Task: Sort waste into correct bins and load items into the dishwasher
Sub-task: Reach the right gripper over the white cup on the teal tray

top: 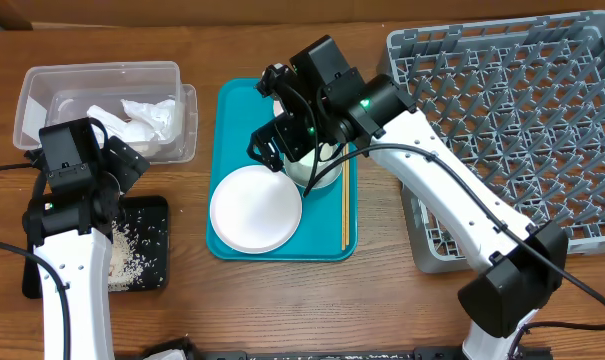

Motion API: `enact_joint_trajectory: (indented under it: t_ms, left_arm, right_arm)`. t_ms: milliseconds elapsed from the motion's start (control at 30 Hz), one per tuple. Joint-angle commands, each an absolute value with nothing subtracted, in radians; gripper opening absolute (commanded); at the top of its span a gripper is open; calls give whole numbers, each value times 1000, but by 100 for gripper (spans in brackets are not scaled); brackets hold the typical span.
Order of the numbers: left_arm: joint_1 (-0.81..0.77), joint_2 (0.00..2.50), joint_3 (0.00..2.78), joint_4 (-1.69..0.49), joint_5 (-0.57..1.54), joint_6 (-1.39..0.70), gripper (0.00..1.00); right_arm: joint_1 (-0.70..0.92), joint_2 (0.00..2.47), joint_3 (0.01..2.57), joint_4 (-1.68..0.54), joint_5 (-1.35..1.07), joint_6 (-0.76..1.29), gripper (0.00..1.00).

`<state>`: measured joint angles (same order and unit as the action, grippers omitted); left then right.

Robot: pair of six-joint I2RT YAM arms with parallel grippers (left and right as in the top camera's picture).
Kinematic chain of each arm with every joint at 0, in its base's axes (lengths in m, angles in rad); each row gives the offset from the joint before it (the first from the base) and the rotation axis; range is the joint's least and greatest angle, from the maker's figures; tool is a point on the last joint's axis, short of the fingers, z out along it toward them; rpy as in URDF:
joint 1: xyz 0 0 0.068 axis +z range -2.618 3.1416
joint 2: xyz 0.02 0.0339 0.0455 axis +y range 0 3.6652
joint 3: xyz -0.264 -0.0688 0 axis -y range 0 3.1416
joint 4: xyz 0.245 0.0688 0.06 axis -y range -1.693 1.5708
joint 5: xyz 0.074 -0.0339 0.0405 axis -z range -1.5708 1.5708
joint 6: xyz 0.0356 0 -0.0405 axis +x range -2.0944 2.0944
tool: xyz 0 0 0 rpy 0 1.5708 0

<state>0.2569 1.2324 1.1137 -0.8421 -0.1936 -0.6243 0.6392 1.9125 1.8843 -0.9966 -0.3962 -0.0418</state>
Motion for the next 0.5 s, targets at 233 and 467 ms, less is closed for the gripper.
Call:
enact_joint_trajectory:
  t_ms: [233,467]
  left_arm:
    - [261,1223,1129,-841,-190,-605,100]
    - [261,1223,1129,-841,-190,-605,100]
  right_arm:
    - [649,2037,1916,-971,-211,112,100]
    - [649,2112,1915,-971,-41,222,67]
